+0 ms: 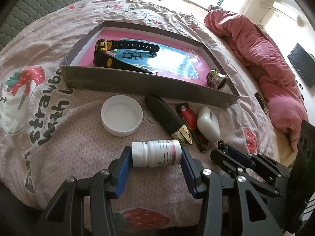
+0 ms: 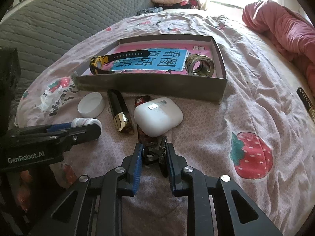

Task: Organize rigid objects
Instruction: 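Close the left gripper on the white pill bottle while the right gripper grasps the black hair clip, then lift the pill bottle and hair clip and carry both over the grey box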

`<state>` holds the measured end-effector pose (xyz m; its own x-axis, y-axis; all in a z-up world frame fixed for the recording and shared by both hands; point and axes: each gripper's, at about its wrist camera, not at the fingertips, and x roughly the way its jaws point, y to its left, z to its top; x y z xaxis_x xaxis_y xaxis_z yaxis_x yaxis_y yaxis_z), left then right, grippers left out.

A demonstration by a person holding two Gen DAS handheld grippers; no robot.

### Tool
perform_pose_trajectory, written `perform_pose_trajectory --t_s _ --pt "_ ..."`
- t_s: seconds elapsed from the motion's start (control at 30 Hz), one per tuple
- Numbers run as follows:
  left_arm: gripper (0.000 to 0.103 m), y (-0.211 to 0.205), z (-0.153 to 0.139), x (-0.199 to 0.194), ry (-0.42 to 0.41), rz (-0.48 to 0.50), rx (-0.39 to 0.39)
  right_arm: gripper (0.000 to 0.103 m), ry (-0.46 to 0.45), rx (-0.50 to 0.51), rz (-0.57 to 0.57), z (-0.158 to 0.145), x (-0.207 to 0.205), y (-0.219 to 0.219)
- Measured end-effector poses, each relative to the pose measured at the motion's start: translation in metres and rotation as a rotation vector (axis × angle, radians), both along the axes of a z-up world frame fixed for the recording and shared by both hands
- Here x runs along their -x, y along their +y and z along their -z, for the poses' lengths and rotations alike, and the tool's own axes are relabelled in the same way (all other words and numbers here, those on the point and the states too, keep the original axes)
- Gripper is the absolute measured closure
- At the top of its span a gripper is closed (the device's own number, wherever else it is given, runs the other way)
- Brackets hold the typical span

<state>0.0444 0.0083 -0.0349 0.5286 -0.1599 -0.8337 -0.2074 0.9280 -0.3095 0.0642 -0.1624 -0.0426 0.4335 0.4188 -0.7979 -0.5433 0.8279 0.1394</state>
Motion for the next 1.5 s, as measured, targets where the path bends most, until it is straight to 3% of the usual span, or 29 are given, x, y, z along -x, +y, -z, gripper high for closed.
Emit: perform_pose_trajectory --t_s 0.23,0.9,1.5 --pt "0.054 0.000 -0.014 0.006 -0.044 0.006 -0.027 0.080 -0.033 -0.065 -0.003 -0.013 0.003 -0.007" --pt "0.056 0.009 -0.024 0.011 -0.085 0.001 -0.043 0.080 -0.098 -0.117 -0.020 -0.031 0.004 -0.002" --pt "0.056 0.032 -0.044 0.006 -0.195 -0.035 -0.112 0.080 -0.135 -0.202 -0.034 -0.046 -0.010 0.010"
